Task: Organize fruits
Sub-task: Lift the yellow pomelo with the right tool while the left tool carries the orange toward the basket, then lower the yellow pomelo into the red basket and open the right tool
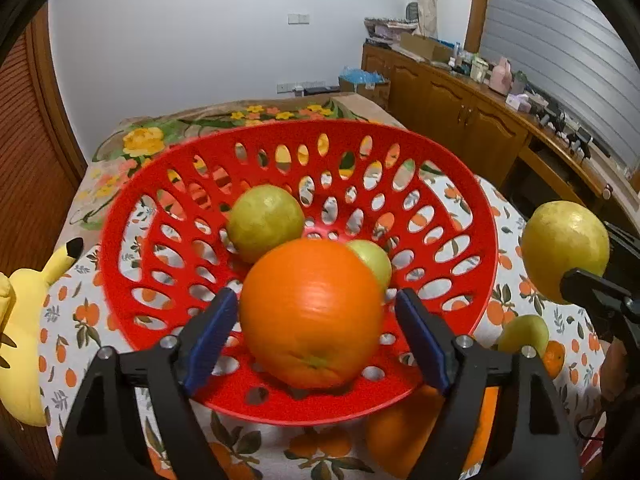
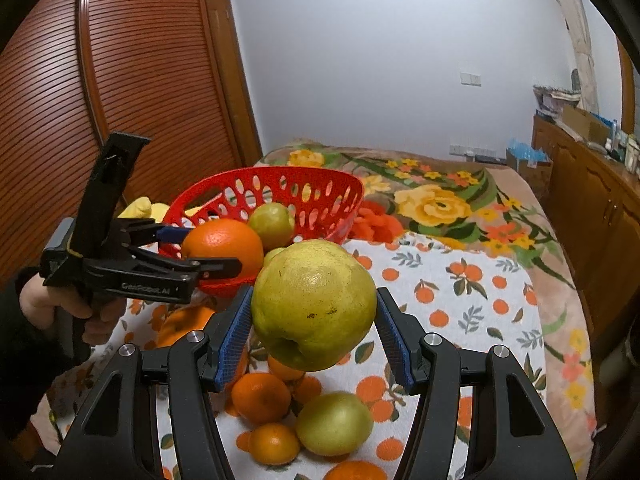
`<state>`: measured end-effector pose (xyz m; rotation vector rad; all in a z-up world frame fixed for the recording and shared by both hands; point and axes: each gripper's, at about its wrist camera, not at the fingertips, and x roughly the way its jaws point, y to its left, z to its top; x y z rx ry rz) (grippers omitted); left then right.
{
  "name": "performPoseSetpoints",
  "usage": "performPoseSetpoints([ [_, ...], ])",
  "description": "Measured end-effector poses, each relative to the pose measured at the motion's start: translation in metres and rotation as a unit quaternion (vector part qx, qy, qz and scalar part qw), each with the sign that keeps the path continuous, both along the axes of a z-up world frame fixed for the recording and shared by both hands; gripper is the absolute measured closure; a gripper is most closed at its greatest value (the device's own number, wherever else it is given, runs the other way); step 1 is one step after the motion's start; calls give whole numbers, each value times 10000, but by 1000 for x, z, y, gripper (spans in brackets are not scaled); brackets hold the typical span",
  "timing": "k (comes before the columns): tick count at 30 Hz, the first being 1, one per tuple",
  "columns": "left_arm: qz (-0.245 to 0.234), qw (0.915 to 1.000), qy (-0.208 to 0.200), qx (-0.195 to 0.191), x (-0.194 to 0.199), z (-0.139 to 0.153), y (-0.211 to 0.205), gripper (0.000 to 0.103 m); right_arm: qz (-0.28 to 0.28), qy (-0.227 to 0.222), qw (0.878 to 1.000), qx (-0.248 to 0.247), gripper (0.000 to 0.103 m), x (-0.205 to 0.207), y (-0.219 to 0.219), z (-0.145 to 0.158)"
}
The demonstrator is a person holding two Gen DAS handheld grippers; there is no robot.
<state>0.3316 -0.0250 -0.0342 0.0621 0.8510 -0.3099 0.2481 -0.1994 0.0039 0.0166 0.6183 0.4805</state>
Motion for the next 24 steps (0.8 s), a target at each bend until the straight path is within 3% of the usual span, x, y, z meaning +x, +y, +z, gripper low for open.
performPoseSetpoints([
  [11, 301, 9957, -753, -456, -31, 28, 37, 21, 179, -161, 9996, -175, 42, 17, 25, 16],
  [24, 659, 9924, -923, -477, -39, 25, 77, 21, 538, 39, 9965, -632, 42, 79, 84, 11],
])
